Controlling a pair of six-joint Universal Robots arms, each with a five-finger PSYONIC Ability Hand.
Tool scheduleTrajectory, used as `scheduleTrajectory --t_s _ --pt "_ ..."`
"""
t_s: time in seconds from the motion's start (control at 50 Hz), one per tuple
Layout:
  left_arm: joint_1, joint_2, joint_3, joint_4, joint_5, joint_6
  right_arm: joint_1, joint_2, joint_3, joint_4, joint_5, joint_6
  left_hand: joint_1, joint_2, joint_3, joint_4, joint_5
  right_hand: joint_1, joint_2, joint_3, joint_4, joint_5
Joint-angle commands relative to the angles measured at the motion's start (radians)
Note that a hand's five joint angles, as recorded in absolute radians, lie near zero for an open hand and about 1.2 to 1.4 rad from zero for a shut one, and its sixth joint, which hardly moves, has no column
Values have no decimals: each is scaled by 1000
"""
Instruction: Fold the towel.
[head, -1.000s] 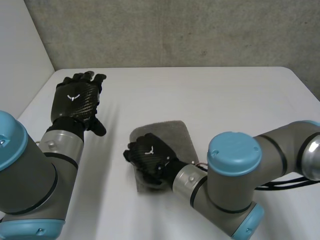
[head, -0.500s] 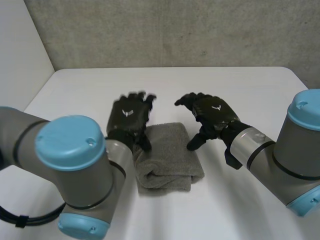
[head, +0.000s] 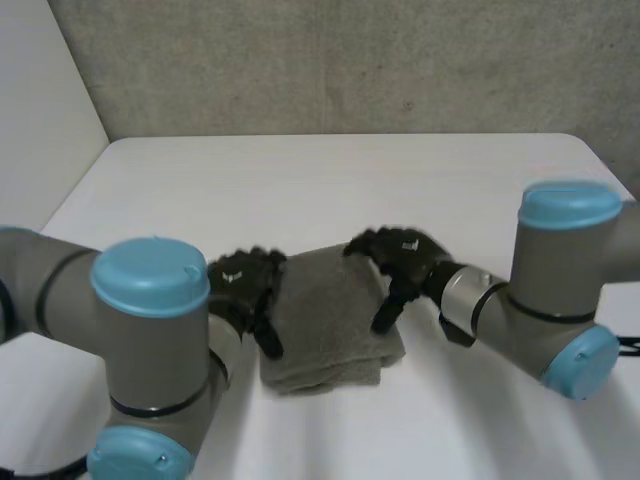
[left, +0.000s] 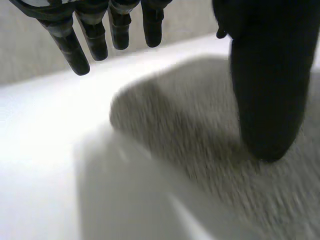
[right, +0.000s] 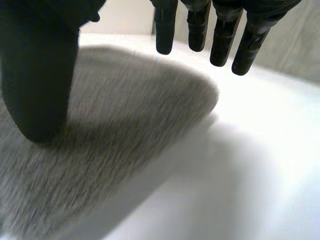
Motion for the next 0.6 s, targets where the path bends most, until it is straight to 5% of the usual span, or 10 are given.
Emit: scheduleTrajectory --t_s 0.02,0.06,0.18,0.3,0.6 --pt "22 167 120 -14 -1 6 -8 -256 -35 -4 177 63 -4 9 9 7 -31 -75 -75 -45 -63 -68" --pt "48 215 145 -31 0 8 -18 -345 -61 -35 271 74 -3 10 9 8 -30 -75 -75 -45 -63 -68" --pt "190 376 246 -214 50 46 -85 -483 -139 63 377 45 -3 10 9 8 -30 -75 -75 -45 -63 -68" --pt "273 451 257 -267 152 89 -122 -497 -177 149 373 40 -3 10 9 8 -30 -75 -75 -45 -63 -68" --pt "290 515 230 -268 166 111 -111 -509 -138 154 354 4 -3 10 9 8 -30 -75 -75 -45 -63 -68"
